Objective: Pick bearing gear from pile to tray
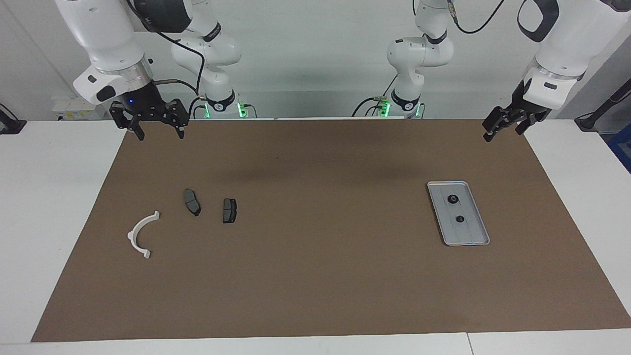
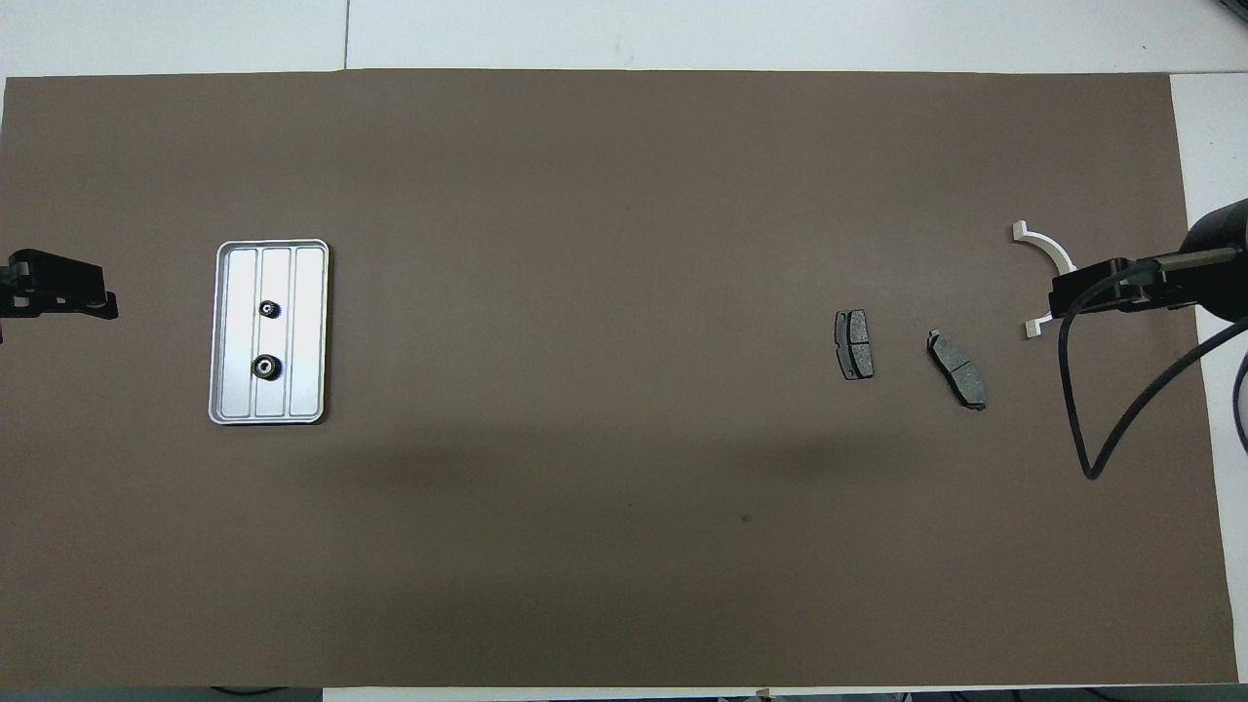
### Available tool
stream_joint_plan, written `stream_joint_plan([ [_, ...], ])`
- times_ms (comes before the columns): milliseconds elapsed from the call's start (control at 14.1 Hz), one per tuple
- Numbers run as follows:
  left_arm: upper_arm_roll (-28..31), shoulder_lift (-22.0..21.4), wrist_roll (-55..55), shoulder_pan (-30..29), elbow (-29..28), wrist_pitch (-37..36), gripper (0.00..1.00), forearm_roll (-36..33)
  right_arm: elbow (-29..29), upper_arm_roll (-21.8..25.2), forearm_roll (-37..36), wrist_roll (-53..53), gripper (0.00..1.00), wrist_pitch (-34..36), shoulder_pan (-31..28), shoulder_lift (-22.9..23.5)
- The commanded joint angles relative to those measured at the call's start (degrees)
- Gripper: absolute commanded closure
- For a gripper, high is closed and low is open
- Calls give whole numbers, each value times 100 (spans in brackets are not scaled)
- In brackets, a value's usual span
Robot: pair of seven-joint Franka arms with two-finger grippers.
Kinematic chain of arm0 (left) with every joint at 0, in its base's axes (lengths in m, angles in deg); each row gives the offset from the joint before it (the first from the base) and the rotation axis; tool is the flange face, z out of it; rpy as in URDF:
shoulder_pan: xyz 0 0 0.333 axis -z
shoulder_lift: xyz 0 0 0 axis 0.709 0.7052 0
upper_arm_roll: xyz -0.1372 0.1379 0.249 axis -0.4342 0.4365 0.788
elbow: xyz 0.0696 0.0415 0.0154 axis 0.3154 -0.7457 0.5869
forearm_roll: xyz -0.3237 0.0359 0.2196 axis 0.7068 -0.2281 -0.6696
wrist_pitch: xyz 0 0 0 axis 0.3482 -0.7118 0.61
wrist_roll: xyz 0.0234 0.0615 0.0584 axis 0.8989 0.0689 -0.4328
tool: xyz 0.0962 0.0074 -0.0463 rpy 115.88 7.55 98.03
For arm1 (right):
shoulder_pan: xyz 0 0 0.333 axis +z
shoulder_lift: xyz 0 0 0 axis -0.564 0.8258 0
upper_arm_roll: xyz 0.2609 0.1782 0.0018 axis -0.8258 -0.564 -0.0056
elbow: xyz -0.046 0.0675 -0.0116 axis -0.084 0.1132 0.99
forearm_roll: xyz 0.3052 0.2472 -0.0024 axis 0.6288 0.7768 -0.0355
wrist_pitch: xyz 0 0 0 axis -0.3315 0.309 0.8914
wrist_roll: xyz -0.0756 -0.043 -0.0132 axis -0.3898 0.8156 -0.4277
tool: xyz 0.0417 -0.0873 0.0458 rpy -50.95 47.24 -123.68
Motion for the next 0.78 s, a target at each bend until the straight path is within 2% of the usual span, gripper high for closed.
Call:
stream_joint_plan([
  [0, -83, 90, 96, -78, 221, -223, 0, 79, -139, -115, -18, 119, 0, 134, -143, 61],
  [708, -109, 63, 553, -87, 107, -29, 0, 281, -139, -115, 0, 119, 0, 134, -143, 52],
])
